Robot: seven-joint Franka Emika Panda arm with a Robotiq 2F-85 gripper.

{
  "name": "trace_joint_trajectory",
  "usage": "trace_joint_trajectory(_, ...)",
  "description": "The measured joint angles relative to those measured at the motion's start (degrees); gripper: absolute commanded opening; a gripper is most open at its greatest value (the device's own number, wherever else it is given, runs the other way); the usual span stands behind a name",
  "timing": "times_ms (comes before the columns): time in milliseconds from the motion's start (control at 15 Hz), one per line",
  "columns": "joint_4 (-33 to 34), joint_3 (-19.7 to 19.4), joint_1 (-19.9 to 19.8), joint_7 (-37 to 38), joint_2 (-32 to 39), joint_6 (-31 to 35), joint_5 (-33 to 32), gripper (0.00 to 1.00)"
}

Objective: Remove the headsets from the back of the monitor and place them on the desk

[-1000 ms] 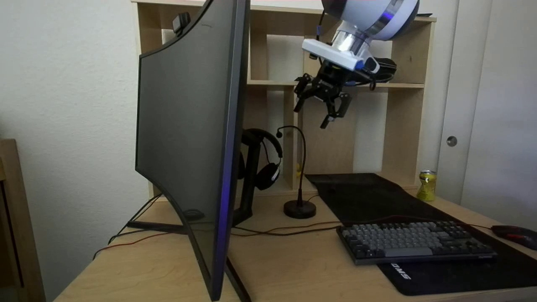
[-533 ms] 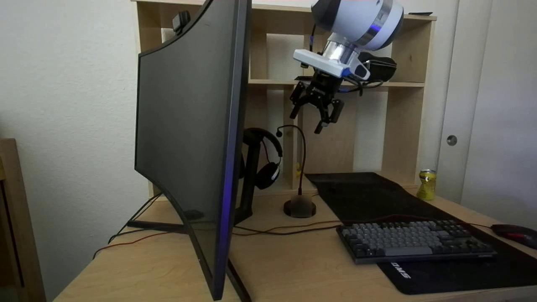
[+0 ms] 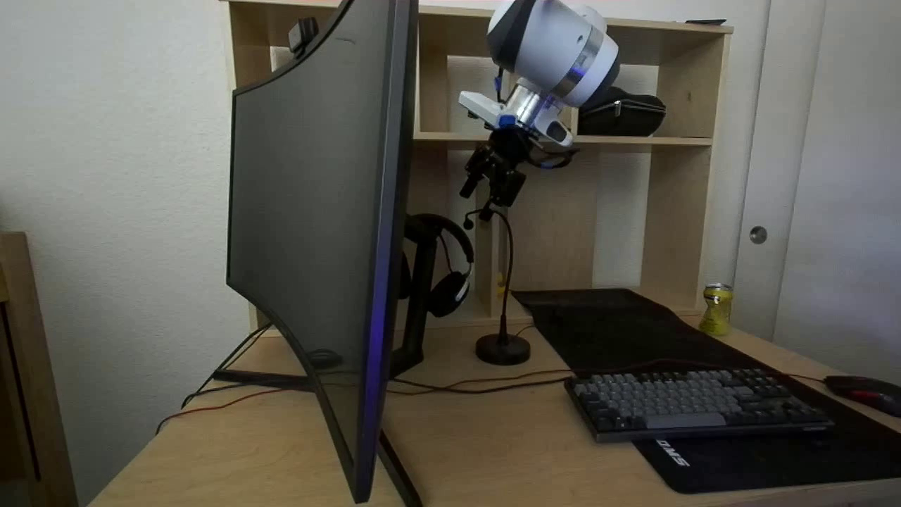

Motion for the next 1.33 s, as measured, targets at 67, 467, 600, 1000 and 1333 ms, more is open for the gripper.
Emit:
trace_joint_trajectory(67, 1.1, 0.0, 0.0, 0.4, 1.0, 0.0, 0.0, 1.0)
trace_joint_trajectory(467, 3.5, -1.6, 1.6, 11.3, 4.9, 4.0, -4.9, 1.0)
trace_joint_trajectory(600, 7.8, -2.1, 1.9, 17.7, 8.4, 5.0, -5.0, 1.0)
trace_joint_trajectory(1000, 20.7, -2.5, 2.0, 28.9, 18.2, 4.2, -5.2, 1.0)
trace_joint_trajectory(1333, 30.7, -2.2, 2.1, 32.2, 24.9, -1.4, -5.2, 1.0)
